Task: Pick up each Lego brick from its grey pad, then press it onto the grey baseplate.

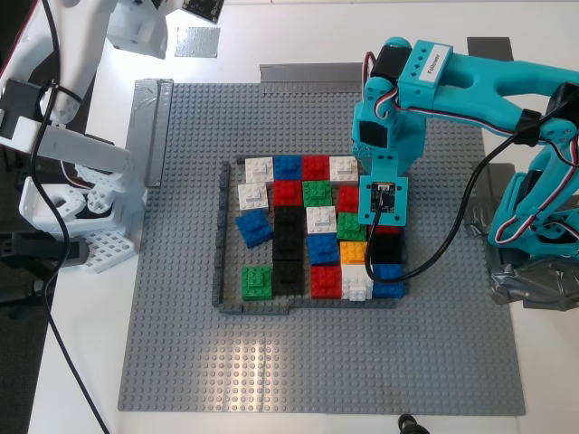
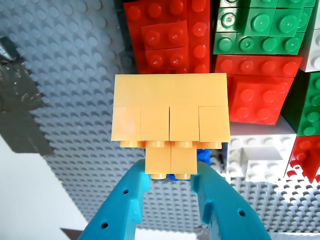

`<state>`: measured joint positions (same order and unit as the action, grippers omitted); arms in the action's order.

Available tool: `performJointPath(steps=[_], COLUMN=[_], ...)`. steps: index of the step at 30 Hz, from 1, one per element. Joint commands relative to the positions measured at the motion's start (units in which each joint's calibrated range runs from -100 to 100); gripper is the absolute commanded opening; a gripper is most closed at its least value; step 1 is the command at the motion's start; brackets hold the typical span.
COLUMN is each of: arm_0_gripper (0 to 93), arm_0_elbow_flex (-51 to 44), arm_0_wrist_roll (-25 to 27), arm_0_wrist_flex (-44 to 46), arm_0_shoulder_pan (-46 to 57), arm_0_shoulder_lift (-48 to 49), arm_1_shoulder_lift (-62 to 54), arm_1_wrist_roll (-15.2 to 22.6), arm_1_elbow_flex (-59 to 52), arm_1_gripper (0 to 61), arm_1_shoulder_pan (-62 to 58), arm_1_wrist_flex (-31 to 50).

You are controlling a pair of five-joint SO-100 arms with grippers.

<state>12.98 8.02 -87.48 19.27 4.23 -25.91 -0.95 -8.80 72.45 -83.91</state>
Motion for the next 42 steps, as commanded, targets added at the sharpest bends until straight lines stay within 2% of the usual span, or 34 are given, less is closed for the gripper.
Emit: performJointPath(steps=[1,15,30,42], arm_0_gripper=[0.0,0.0,0.0,0.0], arm_0_elbow_flex=[0.1,0.2,0.0,0.4], arm_0_wrist_roll=[-0.2,-1.6,-3.6,-1.6], arm_0_wrist_flex=[0.3,2.2,5.2,2.6], arm_0_shoulder_pan=[-0.3,-0.2,-0.7,-0.3], arm_0_shoulder_lift=[2.0,1.9,1.9,2.0], arm_1_shoulder_lift=[0.2,4.7,5.0,2.7], arm_1_wrist_roll=[-0.1,-0.3,-0.2,-0.6], arm_1_elbow_flex=[2.6,6.9,5.8,2.6], arm_1_gripper=[0.2,0.2,0.2,0.2], arm_1_shoulder_pan=[0.5,0.3,-0.9,-0.5], arm_1_wrist_flex=[0.4,-0.5,-0.4,0.1])
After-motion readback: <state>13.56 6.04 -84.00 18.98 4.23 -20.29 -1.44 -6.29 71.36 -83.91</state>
